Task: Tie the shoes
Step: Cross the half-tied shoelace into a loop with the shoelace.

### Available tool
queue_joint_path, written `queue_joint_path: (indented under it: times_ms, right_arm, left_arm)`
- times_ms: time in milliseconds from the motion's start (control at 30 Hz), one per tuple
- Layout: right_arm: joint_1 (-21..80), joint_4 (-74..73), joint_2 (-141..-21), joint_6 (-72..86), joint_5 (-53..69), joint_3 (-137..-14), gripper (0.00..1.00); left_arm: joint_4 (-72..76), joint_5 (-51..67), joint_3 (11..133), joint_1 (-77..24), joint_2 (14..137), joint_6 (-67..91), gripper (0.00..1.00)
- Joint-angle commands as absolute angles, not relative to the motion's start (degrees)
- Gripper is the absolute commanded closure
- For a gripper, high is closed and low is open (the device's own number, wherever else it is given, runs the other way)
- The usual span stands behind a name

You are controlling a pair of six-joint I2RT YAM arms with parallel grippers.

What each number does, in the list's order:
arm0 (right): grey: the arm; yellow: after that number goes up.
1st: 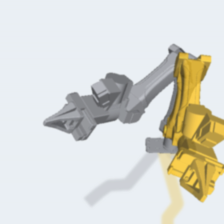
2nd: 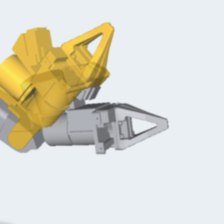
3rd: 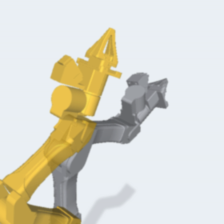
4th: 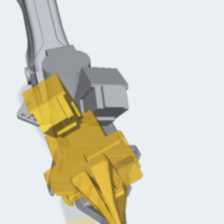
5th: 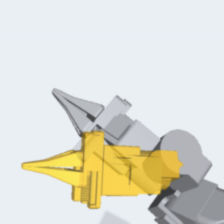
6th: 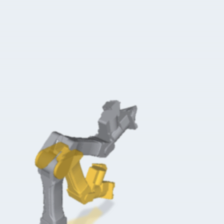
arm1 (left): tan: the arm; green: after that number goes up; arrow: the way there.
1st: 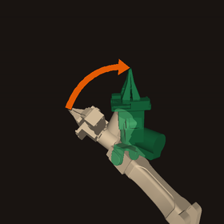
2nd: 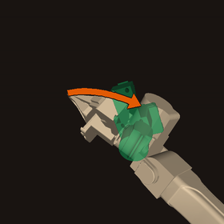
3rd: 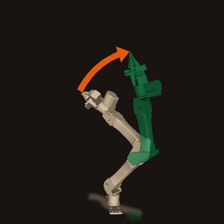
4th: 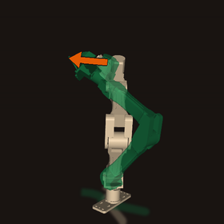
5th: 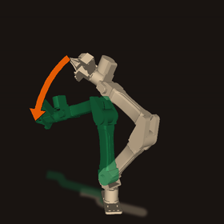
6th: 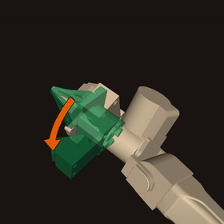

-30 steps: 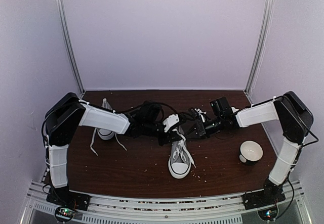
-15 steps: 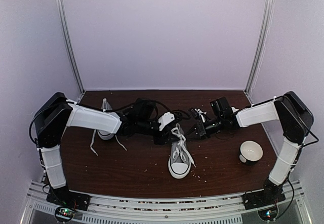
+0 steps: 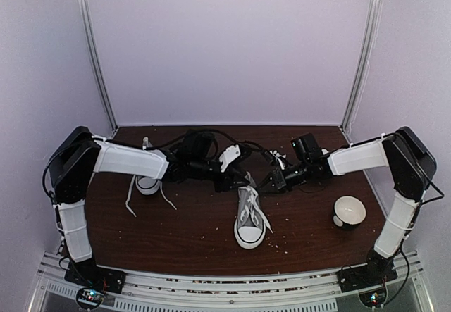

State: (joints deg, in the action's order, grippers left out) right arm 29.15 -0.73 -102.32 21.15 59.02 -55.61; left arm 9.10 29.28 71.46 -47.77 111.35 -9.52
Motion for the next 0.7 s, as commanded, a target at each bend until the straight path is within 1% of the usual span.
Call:
queue_joint_path:
  times_ms: [0,233,300,333,400,567,667]
  right_arm:
    - [29.44,-1.92,-100.92,19.94,58.28,-57.07,1.0]
    - [29.49,-3.28,-100.63,19.19,58.24,-57.39,1.0]
    - [29.44,-3.3,-100.7,19.12,58.25,-57.33,1.0]
    - [29.44,-3.31,-100.69,19.08,58.35,-57.31,1.0]
    - [29.44,-3.38,-100.67,19.07,58.4,-57.3,1.0]
    - [29.46,-3.78,-100.88,18.81,58.76,-57.61,1.0]
    - [29.44,-3.94,-101.23,18.65,58.88,-57.89,1.0]
  left_arm:
    - [11.22,31.04,70.81,-47.46,111.35,-8.41,0.71]
    - [10.15,31.8,69.04,-46.34,109.47,-10.02,0.65]
    - [6.74,32.98,69.47,-46.52,108.48,-15.21,0.59]
    - [4.89,32.73,69.43,-46.76,107.83,-18.9,0.55]
    - [3.97,30.74,67.56,-47.3,105.56,-25.57,0.5]
    - [8.5,26.85,60.4,-47.55,98.0,-42.6,0.44]
    - [7.87,21.75,60.41,-48.61,97.21,-51.8,0.42]
